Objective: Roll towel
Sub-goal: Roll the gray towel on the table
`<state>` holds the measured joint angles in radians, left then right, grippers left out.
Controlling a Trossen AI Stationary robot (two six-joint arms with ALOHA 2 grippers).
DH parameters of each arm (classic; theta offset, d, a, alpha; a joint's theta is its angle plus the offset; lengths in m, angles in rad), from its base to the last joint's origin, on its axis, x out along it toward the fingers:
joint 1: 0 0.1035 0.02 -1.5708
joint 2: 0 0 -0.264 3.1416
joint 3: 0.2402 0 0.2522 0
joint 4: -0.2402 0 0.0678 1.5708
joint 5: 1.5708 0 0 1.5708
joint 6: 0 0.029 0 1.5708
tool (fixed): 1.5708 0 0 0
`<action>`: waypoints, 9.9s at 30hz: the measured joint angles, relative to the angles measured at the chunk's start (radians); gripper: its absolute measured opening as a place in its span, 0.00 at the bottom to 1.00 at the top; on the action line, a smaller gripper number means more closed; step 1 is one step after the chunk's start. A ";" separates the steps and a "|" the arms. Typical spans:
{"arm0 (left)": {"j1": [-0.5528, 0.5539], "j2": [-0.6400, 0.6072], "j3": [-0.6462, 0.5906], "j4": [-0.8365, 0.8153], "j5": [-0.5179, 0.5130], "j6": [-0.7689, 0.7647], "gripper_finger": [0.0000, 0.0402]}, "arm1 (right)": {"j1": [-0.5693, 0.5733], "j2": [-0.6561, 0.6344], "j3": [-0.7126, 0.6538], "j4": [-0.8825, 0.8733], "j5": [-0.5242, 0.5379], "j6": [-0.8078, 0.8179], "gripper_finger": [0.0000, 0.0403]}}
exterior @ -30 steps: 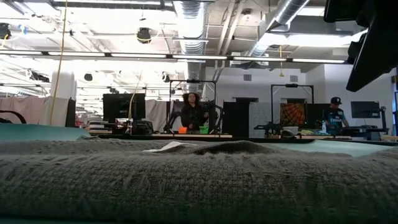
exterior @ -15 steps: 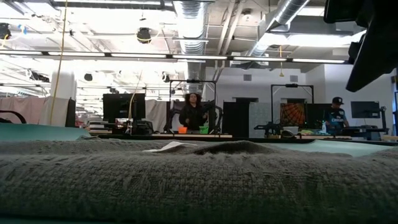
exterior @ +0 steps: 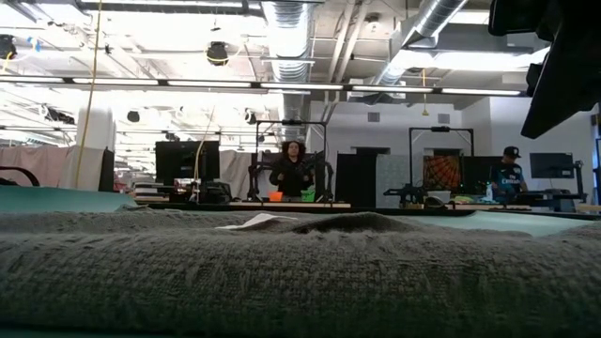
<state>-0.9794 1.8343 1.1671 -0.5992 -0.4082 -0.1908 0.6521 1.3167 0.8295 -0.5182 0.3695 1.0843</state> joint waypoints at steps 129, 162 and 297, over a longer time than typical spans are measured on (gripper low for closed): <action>0.072 -0.042 0.003 -0.062 0.002 -0.446 0.06 | -0.107 0.356 0.000 0.157 -0.141 -0.071 0.16; 0.128 -0.308 0.003 -0.308 -0.311 -0.624 0.01 | -0.244 0.145 0.251 -0.152 -0.010 -0.224 0.06; 1.089 -0.297 -0.286 -0.285 -0.332 -0.520 0.27 | -0.790 0.309 0.360 -0.383 0.077 -0.561 0.41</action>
<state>0.1097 1.5373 0.8806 -0.8841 -0.7406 -0.7113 -0.1376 1.6257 1.1892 -0.9009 0.4465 0.5234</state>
